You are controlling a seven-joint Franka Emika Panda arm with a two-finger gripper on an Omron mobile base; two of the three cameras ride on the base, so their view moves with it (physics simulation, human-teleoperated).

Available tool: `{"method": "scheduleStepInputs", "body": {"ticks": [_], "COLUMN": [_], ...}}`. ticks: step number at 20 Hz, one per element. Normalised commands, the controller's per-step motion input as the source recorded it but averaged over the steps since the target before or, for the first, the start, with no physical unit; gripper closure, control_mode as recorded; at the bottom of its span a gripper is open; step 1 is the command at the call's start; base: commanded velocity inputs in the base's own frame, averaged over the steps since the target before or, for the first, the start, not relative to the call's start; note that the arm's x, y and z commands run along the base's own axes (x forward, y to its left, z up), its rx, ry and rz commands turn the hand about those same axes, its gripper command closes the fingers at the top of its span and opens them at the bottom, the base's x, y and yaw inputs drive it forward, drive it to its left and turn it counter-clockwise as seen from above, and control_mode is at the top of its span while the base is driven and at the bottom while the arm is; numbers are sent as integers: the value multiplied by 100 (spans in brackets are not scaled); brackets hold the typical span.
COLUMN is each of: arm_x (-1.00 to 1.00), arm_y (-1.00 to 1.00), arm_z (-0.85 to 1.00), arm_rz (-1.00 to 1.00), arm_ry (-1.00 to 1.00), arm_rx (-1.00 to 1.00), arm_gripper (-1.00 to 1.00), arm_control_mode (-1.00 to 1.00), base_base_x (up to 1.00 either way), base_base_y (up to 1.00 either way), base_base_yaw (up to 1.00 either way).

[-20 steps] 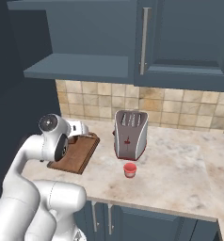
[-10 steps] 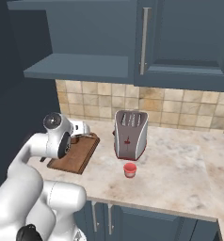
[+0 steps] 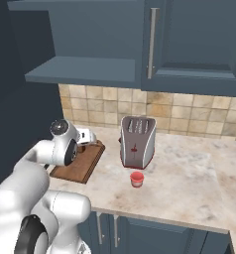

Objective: Pick the bread, place it on the cutting board, pick the jam, place it on the counter, and close the cabinet.

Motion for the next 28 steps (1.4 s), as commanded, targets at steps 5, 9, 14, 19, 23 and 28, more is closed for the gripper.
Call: {"method": "scheduleStepInputs", "body": {"ticks": [5,9,14,19,23,28], "arm_x": [4,3,0,0,0,0], "arm_y": [0,0,0,0,0,0], "arm_z": [-42,-41,-38,-39,-29,-16], "arm_rz": [0,0,0,0,0,0], "arm_ry": [0,0,0,0,0,0], "arm_rx": [0,0,0,0,0,0], "arm_gripper": [100,100,100,100,100,100], "arm_control_mode": [-100,-100,-100,-100,-100,-100], "base_base_x": [0,0,0,0,0,0], "base_base_y": [0,0,0,0,0,0], "base_base_yaw": [0,0,0,0,0,0]}}
